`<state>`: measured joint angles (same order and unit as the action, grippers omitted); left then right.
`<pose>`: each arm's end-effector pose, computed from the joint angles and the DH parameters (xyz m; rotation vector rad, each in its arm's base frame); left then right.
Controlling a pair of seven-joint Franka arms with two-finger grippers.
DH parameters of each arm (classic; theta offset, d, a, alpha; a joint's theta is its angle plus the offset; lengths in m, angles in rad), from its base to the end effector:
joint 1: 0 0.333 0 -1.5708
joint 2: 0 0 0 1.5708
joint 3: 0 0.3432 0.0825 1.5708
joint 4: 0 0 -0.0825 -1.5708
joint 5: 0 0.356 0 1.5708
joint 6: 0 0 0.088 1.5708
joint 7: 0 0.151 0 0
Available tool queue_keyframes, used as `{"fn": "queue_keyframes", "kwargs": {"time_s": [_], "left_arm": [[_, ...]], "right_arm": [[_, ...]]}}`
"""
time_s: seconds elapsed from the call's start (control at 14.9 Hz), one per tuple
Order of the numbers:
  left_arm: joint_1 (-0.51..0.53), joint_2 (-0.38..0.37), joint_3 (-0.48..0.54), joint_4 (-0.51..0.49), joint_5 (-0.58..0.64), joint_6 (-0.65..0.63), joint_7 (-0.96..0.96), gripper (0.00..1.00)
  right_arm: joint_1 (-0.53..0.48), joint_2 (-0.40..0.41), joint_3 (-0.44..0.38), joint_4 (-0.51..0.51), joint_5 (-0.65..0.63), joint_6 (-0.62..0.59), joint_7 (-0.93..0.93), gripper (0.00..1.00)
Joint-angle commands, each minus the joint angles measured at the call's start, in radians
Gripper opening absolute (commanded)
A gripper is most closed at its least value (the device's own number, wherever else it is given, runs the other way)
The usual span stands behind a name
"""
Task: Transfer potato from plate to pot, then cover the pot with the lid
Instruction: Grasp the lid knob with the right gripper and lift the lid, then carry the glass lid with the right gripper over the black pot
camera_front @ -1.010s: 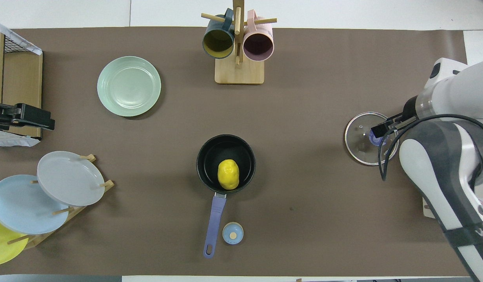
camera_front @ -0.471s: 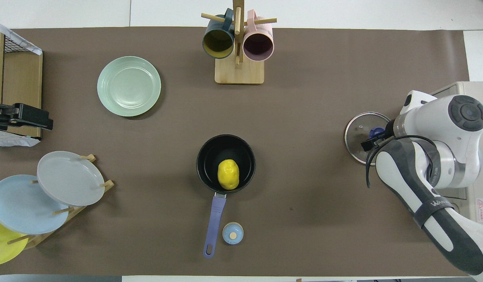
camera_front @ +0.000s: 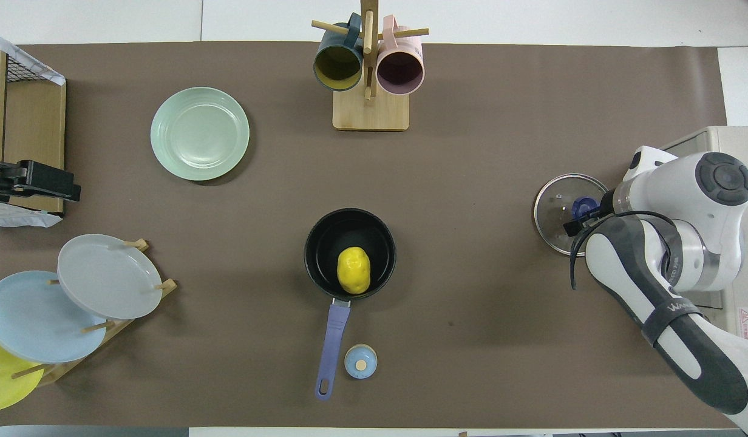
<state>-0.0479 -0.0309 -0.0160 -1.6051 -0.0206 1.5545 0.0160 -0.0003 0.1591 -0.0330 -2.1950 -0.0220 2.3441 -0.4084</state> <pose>0.5119 -0.0360 0.6072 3.1193 -0.1249 -0.0315 0.5325 -0.0186 0.3142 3.0638 0.6066 -0.0223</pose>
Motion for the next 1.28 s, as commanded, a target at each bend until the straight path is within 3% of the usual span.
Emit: {"fn": "queue_keyframes", "kwargs": {"time_s": [0.0,0.4,0.54,0.74,0.88,1.21], "left_arm": [[-0.006,-0.026,0.007,-0.024,0.018,-0.007,-0.007,1.00],[-0.004,-0.027,0.008,-0.024,0.018,-0.005,-0.011,1.00],[-0.004,-0.027,0.007,-0.024,0.018,-0.005,-0.011,1.00],[-0.006,-0.027,0.007,-0.024,0.018,-0.005,-0.011,1.00],[-0.004,-0.027,0.007,-0.024,0.018,-0.004,-0.011,1.00],[-0.004,-0.027,0.007,-0.024,0.018,-0.005,-0.011,1.00]], "right_arm": [[0.016,0.004,0.007,0.021,0.013,-0.006,0.017,0.91],[0.014,0.008,0.007,0.031,0.013,0.001,-0.007,0.88],[0.007,0.008,0.007,0.031,0.013,-0.003,-0.023,0.78],[0.005,0.008,0.008,0.034,0.013,-0.018,-0.027,0.44],[0.011,0.013,0.008,0.093,0.013,-0.115,-0.027,0.00],[0.107,0.020,0.012,0.257,0.062,-0.306,0.037,0.00]]}}
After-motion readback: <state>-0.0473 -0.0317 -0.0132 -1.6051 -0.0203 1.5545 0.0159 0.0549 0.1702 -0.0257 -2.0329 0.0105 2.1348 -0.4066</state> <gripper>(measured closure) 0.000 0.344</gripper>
